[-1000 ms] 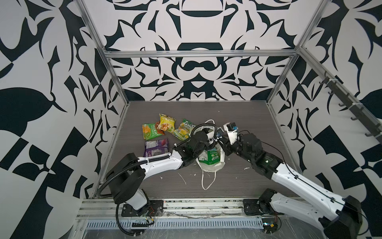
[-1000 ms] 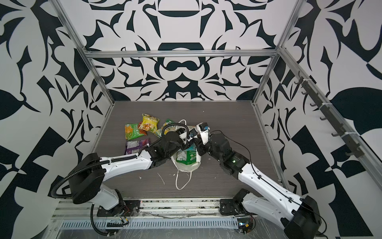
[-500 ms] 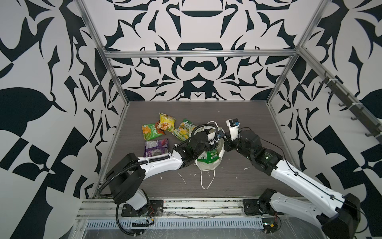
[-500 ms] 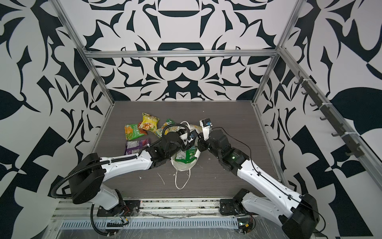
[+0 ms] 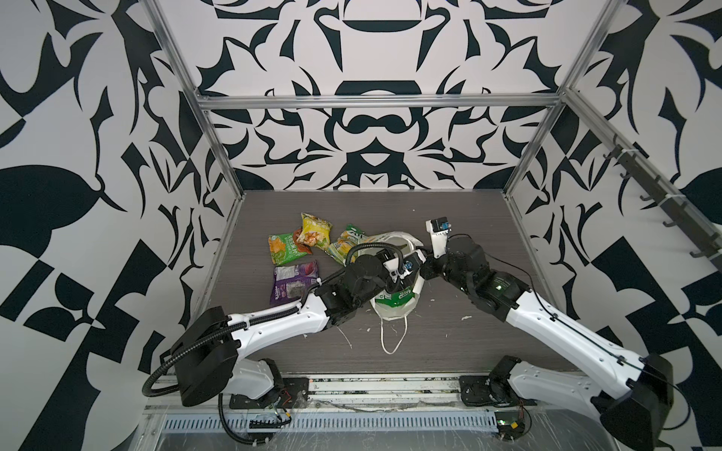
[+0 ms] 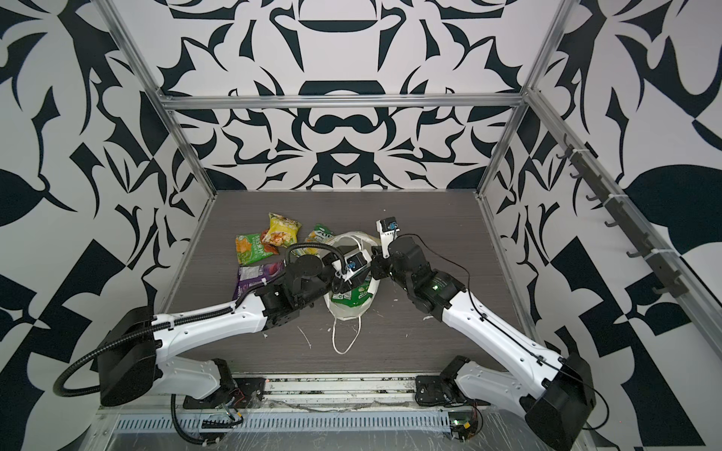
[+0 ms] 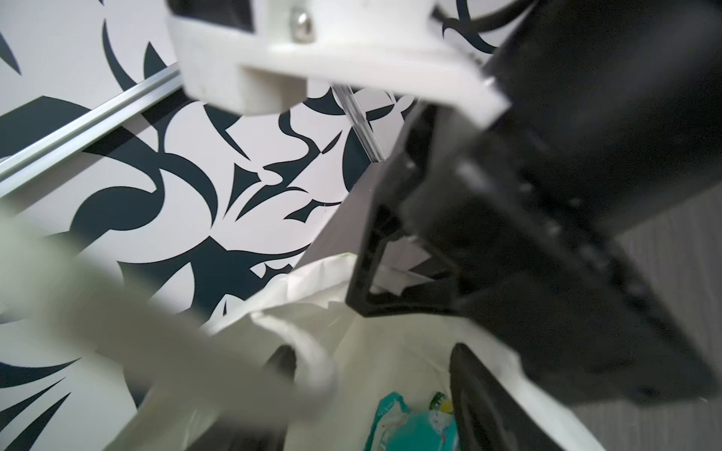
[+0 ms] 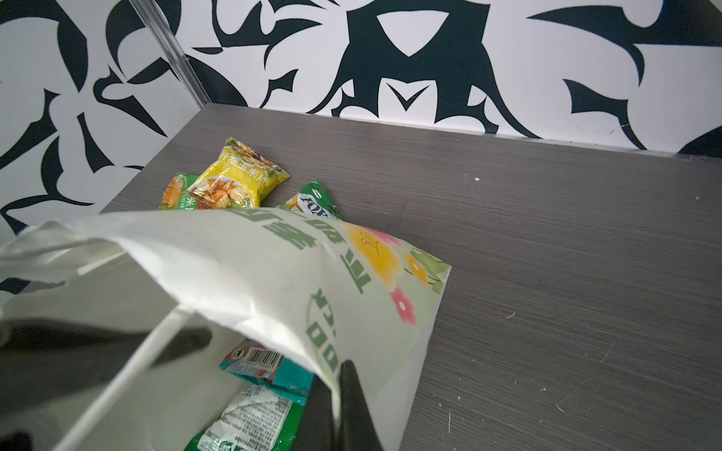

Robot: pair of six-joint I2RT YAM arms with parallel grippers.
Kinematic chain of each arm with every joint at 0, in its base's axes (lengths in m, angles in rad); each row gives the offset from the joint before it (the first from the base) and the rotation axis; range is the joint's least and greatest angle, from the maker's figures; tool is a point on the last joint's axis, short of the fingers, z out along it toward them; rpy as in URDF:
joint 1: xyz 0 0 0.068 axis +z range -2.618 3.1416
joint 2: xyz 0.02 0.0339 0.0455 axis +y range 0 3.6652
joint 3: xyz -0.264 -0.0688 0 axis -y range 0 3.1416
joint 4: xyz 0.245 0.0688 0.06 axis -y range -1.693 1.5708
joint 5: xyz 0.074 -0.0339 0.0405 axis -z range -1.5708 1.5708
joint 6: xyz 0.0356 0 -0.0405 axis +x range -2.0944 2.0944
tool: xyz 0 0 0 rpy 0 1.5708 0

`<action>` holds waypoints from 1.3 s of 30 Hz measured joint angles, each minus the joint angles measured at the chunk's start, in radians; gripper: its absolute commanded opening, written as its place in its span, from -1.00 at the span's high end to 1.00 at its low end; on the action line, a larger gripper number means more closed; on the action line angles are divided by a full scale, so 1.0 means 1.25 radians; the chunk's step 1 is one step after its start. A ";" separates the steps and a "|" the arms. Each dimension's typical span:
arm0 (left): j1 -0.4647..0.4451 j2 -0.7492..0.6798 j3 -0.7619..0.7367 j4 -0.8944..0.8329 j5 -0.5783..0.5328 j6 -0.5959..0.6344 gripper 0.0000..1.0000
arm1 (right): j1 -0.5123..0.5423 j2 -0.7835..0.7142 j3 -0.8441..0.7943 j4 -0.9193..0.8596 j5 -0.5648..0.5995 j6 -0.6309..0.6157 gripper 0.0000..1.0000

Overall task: Take the snacks out of the paper bag
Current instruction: 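Lower the left gripper into the bag toward the teal Mint Blossom packet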

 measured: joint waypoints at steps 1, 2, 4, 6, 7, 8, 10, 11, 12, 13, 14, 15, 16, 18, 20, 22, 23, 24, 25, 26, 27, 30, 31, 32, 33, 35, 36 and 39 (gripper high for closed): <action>-0.007 0.001 0.011 -0.029 -0.005 -0.002 0.00 | 0.000 0.004 0.006 -0.006 0.007 0.004 1.00; -0.014 0.002 0.020 -0.054 -0.013 -0.005 0.06 | -0.001 0.006 0.011 -0.007 0.013 0.008 1.00; -0.025 0.003 0.037 -0.110 -0.035 -0.016 0.19 | -0.001 0.009 0.015 -0.009 0.018 0.012 1.00; -0.033 0.003 0.040 -0.151 -0.056 -0.020 0.20 | -0.001 0.009 0.015 -0.011 0.022 0.015 1.00; -0.034 0.003 0.039 -0.182 -0.068 -0.025 0.20 | -0.001 0.009 0.015 -0.011 0.023 0.015 1.00; -0.034 0.005 0.039 -0.205 -0.079 -0.030 0.20 | -0.001 0.009 0.015 -0.011 0.023 0.016 1.00; -0.034 0.010 0.040 -0.252 -0.096 -0.033 0.20 | -0.001 0.009 0.015 -0.011 0.025 0.015 1.00; -0.034 0.014 0.043 -0.269 -0.103 -0.033 0.20 | -0.001 0.009 0.015 -0.012 0.028 0.014 1.00; -0.034 0.023 0.051 -0.291 -0.112 -0.034 0.20 | -0.006 0.009 0.015 -0.012 0.032 0.012 1.00; -0.036 0.032 0.059 -0.306 -0.116 -0.035 0.20 | -0.011 0.009 0.014 -0.012 0.039 0.009 1.00; -0.037 0.041 0.065 -0.312 -0.121 -0.035 0.20 | -0.015 0.009 0.013 -0.012 0.046 0.006 1.00; -0.037 0.049 0.070 -0.317 -0.125 -0.034 0.19 | -0.018 0.009 0.012 -0.012 0.054 0.003 1.00; -0.037 0.057 0.074 -0.319 -0.128 -0.033 0.17 | -0.021 0.009 0.010 -0.013 0.060 0.000 1.00; -0.037 0.074 0.081 -0.323 -0.129 -0.031 0.16 | -0.026 0.009 0.008 -0.015 0.077 -0.008 1.00; -0.037 0.094 0.097 -0.332 -0.130 -0.030 0.16 | -0.032 0.009 0.002 -0.016 0.097 -0.019 1.00; -0.037 0.117 0.117 -0.345 -0.130 -0.030 0.16 | -0.041 0.009 -0.003 -0.019 0.116 -0.027 1.00; -0.037 0.125 0.123 -0.348 -0.130 -0.030 0.16 | -0.043 0.009 -0.004 -0.023 0.124 -0.031 1.00; -0.037 0.132 0.129 -0.350 -0.130 -0.030 0.18 | -0.046 0.008 -0.005 -0.024 0.134 -0.035 1.00; -0.037 0.138 0.134 -0.354 -0.131 -0.029 0.25 | -0.048 0.006 -0.006 -0.024 0.138 -0.034 1.00; -0.036 0.147 0.137 -0.371 -0.141 -0.029 0.27 | -0.046 0.001 -0.006 -0.023 0.131 -0.033 1.00; -0.033 0.162 0.137 -0.385 -0.149 -0.031 0.29 | -0.040 -0.007 -0.006 -0.019 0.120 -0.032 1.00; -0.025 0.204 0.132 -0.414 -0.163 -0.031 0.30 | -0.016 -0.031 -0.006 -0.016 0.084 -0.028 1.00; -0.023 0.206 0.127 -0.419 -0.166 -0.030 0.29 | -0.012 -0.031 -0.006 -0.017 0.076 -0.028 1.00; -0.023 0.204 0.122 -0.419 -0.168 -0.030 0.29 | -0.009 -0.030 -0.006 -0.017 0.070 -0.028 1.00; -0.023 0.201 0.120 -0.419 -0.172 -0.028 0.29 | -0.009 -0.029 -0.006 -0.016 0.066 -0.027 1.00; -0.024 0.197 0.120 -0.418 -0.185 -0.023 0.30 | -0.011 -0.028 -0.006 -0.016 0.054 -0.025 1.00; -0.024 0.197 0.119 -0.416 -0.192 -0.017 0.27 | -0.011 -0.028 -0.006 -0.016 0.046 -0.024 1.00; -0.024 0.197 0.114 -0.396 -0.214 -0.001 0.26 | -0.011 -0.027 -0.006 -0.015 0.034 -0.022 1.00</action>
